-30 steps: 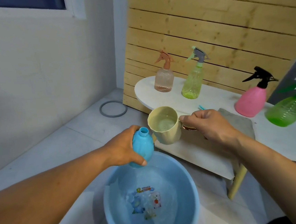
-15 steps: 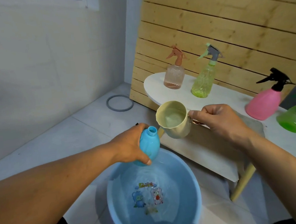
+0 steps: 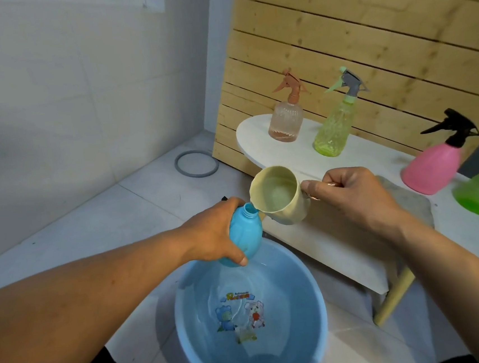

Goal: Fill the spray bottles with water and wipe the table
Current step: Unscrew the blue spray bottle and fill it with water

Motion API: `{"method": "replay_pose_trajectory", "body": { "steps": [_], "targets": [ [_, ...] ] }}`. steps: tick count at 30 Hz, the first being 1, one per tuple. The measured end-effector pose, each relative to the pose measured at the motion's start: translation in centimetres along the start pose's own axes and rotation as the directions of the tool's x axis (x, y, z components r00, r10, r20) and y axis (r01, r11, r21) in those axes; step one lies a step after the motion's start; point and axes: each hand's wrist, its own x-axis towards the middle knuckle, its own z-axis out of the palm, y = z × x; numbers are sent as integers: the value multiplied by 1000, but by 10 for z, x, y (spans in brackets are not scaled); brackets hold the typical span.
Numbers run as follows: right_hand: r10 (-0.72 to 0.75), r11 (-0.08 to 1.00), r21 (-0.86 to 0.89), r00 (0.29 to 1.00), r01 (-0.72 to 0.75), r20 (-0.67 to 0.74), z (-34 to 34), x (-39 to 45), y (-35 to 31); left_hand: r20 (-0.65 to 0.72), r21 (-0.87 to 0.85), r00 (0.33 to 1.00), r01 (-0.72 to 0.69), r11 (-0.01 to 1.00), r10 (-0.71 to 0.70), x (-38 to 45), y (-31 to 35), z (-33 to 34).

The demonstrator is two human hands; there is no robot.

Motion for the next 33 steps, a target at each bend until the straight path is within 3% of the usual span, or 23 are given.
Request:
{"method": "replay_pose_trajectory", "body": {
  "steps": [33],
  "targets": [
    [-81,993,-94,996,78,-29,3,-2,-3,-20,58,1000,5,998,-3,-5,-1,0]
  ]
}}
